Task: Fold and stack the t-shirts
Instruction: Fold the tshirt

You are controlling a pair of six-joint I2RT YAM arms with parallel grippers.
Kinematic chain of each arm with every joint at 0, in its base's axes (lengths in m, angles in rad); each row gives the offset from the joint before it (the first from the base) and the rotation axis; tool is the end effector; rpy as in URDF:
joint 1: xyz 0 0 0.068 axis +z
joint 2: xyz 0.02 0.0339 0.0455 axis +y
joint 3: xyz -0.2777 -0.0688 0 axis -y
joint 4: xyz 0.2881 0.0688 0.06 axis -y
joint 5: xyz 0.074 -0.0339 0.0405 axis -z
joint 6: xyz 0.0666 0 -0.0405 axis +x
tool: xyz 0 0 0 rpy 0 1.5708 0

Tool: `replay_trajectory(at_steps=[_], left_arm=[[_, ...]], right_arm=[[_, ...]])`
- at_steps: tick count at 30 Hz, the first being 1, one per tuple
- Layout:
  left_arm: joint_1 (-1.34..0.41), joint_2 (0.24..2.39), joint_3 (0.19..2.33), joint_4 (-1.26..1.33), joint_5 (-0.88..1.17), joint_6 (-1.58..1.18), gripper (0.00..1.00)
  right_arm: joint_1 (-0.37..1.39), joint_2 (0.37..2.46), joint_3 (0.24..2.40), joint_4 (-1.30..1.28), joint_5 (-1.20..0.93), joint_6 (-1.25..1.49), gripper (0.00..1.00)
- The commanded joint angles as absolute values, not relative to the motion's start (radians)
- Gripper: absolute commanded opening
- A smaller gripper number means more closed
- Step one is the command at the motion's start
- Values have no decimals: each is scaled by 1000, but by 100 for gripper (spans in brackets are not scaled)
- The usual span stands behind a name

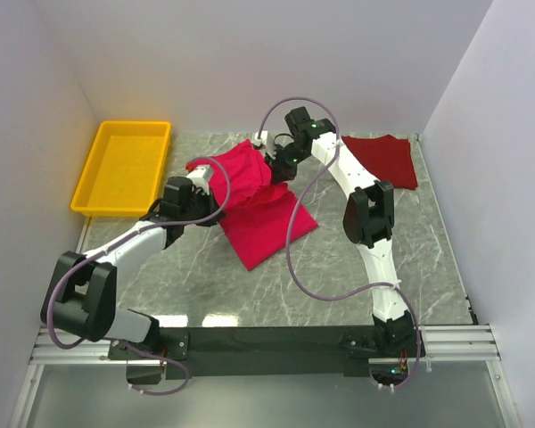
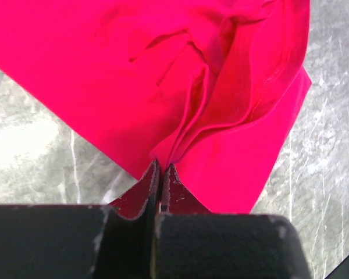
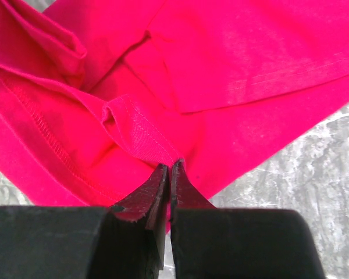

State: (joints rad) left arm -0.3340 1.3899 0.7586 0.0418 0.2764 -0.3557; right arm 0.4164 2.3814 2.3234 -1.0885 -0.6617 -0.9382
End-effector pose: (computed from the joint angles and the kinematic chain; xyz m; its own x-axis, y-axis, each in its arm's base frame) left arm 0.3273 -0.1328 0.1883 -0.6768 -0.1198 -0.7264 0.3136 0.8457 -0.4317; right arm 0.4997 0.2657 0.2327 -0.0488 -0.7173 -0.6950 -0.9976 0.0688 -0.0009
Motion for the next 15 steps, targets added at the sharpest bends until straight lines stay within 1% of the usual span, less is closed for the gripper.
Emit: replay_trajectory(at_steps=[1,15], left_arm=[[-313,1407,816,94,316,-333,1],[-284,1459,827,104,339,-328,1]], right_arm=[[425,2402,2376,-1023,-661,-899,0],[439,2430,2378,-973,-644,-865,0]])
